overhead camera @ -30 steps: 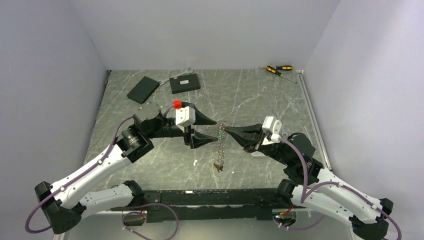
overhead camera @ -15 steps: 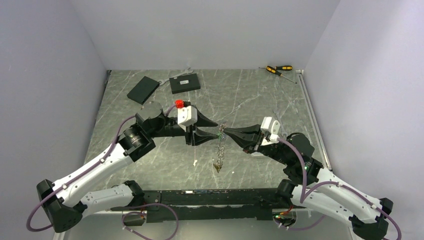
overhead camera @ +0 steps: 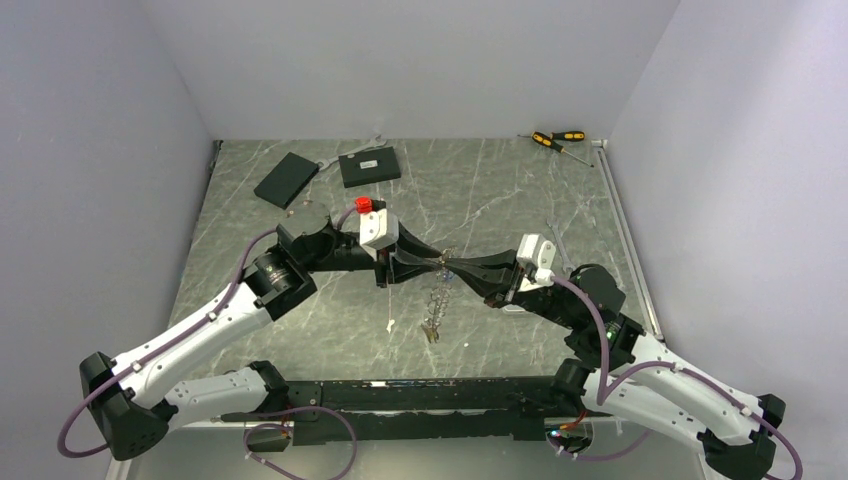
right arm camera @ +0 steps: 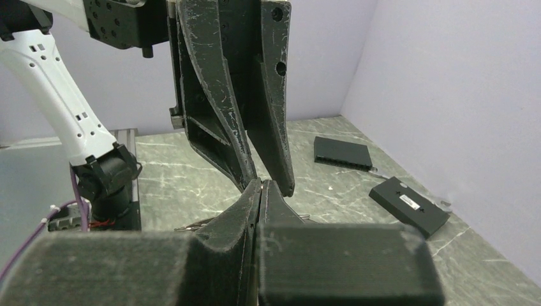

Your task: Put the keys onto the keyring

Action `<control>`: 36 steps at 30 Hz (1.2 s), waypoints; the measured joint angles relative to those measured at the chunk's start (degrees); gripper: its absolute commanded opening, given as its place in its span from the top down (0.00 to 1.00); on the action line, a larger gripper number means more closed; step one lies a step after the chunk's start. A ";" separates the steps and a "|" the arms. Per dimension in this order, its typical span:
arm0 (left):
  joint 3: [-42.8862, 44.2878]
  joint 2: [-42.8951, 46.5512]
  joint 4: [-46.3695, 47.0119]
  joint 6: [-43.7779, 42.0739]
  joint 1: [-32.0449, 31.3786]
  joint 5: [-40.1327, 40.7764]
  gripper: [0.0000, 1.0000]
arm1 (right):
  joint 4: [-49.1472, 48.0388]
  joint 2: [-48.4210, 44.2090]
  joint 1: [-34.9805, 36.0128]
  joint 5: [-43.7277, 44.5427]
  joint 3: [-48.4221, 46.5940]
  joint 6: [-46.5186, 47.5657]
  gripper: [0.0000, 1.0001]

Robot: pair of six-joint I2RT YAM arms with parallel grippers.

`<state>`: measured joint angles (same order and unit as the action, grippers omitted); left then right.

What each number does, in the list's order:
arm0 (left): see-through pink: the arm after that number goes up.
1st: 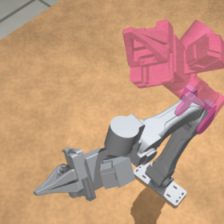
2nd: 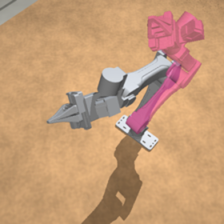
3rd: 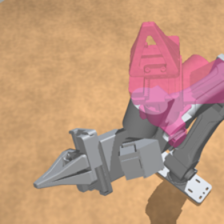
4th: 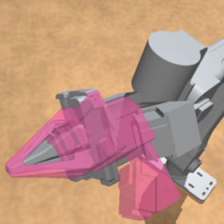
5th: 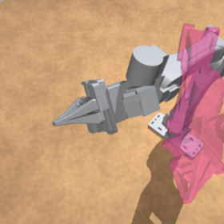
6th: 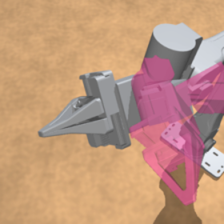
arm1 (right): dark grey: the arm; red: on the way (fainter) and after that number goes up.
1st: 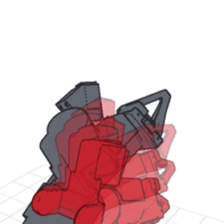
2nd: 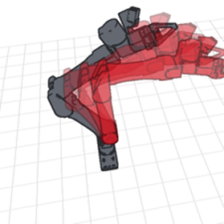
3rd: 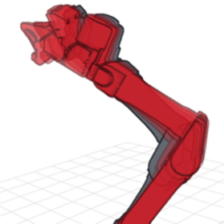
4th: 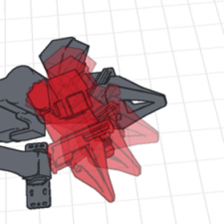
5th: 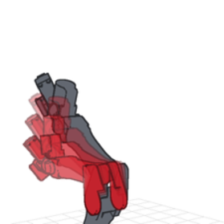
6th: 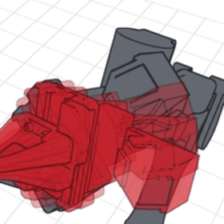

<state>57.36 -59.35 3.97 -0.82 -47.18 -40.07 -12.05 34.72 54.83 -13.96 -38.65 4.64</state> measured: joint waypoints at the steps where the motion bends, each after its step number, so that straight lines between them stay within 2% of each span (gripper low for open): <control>1: 0.00 -0.04 0.00 0.02 0.00 -0.13 0.67 | 0.00 0.04 0.00 0.00 0.00 0.00 1.00; 4: 0.00 -0.07 0.02 0.02 0.00 -0.20 0.66 | 0.00 0.13 0.00 0.00 0.00 0.00 1.00; 6: 0.00 -0.07 0.09 0.24 0.00 -0.22 0.70 | 0.00 0.17 0.00 0.00 0.00 0.00 1.00; 8: 0.00 -0.07 0.13 0.81 0.00 -0.42 0.81 | -0.02 0.24 0.00 -0.02 0.00 0.00 1.00; 10: 0.00 -0.07 0.20 1.51 0.00 -0.70 0.98 | -0.04 0.33 0.00 -0.02 0.00 0.00 1.00; 11: 0.00 -0.11 0.26 1.79 0.00 -1.03 1.00 | -0.07 0.44 0.00 0.04 0.00 0.02 1.00; 20: 0.96 -0.79 -2.01 0.33 0.04 -2.32 1.00 | 1.49 0.48 -0.04 0.42 -0.37 0.26 1.00; 21: 1.60 -1.05 -3.30 -0.31 0.04 -2.32 1.00 | 2.80 0.50 -0.04 0.57 -0.90 0.52 0.97; 24: 4.94 -2.67 -8.68 -3.19 -0.11 -2.34 1.00 | 7.56 0.55 -0.04 1.31 -3.10 1.92 0.78; 27: 8.33 -4.26 -14.60 -6.23 -0.20 -1.99 1.00 | 13.81 0.48 0.02 2.27 -6.69 4.20 0.63; 30: 10.91 -5.99 -20.63 -9.11 -0.07 -1.05 1.00 | 20.63 1.03 0.02 3.15 -11.74 6.84 0.59; 36: 13.57 -9.25 -28.81 -13.20 -0.07 0.39 1.00 | 32.11 5.49 0.02 4.92 -21.29 11.61 0.58</control>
<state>70.94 -68.60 -24.84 -14.02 -47.24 -39.68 20.05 40.21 54.85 -9.04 -59.94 16.25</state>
